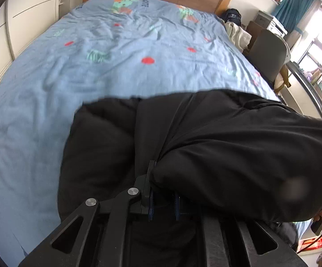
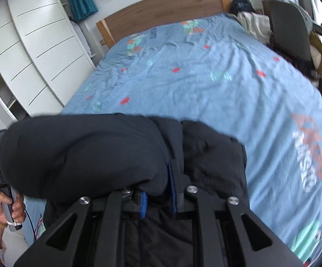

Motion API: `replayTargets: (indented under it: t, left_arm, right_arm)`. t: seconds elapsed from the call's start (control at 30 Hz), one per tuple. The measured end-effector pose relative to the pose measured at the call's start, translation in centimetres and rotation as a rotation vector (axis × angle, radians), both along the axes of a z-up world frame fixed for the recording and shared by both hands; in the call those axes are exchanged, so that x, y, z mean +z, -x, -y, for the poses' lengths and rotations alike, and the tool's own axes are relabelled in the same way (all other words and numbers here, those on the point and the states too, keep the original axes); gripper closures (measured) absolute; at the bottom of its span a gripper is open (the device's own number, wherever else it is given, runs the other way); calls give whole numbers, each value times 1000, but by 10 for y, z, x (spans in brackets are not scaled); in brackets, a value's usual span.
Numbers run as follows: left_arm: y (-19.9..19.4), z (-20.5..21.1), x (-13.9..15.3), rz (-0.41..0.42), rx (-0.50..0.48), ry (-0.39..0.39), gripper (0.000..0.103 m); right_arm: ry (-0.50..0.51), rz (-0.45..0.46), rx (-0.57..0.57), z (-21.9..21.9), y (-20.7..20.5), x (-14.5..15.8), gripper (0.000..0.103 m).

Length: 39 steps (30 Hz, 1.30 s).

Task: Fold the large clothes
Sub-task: 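Grasp the coat hem with both grippers and lift it toward the hood, then lay the hem over the hood and press the fold with both grippers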

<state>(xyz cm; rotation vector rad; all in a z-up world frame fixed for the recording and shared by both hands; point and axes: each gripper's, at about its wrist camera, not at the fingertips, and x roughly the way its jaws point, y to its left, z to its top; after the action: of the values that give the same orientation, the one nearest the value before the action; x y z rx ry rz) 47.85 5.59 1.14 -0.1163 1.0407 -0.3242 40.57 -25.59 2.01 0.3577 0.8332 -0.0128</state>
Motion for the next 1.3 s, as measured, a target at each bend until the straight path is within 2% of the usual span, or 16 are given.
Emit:
replayTargets:
  t: [0.1, 0.13, 0.2, 0.33, 0.43, 0.47, 0.5, 0.57, 0.67, 0.8, 0.97, 1.13, 1.2, 1.3]
  left_arm:
    - [21, 1, -9, 16, -1, -47, 78]
    - [28, 0, -10, 18, -1, -69, 67]
    - [40, -6, -10, 2, -8, -73, 58]
    - [61, -28, 1, 3, 19, -82, 54]
    - [65, -44, 24, 30, 56, -35, 48]
    - [65, -45, 33, 51, 62, -26, 46]
    - [64, -43, 43, 76, 64, -19, 41]
    - [56, -33, 60, 112, 52, -6, 35]
    - [42, -9, 74, 151, 19, -12, 33]
    - [12, 33, 79, 175, -35, -33, 31]
    - [-6, 57, 54, 178, -53, -74, 31]
    - [-4, 50, -11, 134, -50, -118, 30]
    - [1, 46, -42, 132, -47, -135, 29]
    - [5, 48, -61, 126, -43, -143, 29]
  right_arm:
    - [7, -22, -2, -1, 16, -13, 85]
    - [8, -22, 1, -2, 21, -14, 85]
    - [11, -18, 9, -2, 31, -13, 85]
    - [84, -43, 29, -2, 51, -5, 84]
    - [166, -15, 36, -4, 63, 18, 81]
    - [182, 11, 43, -7, 64, 30, 75]
    - [191, 25, 47, -9, 63, 38, 61]
    - [207, 78, 74, -22, 54, 60, 42]
    - [211, 124, 135, -45, 33, 80, 40]
    - [204, 143, 207, -75, -3, 83, 40]
    - [244, 105, 290, -105, -35, 55, 39]
    - [298, 16, 328, -99, -37, -8, 39]
    - [286, 7, 320, -89, -32, -34, 39]
    - [229, 4, 297, -77, -26, -67, 39]
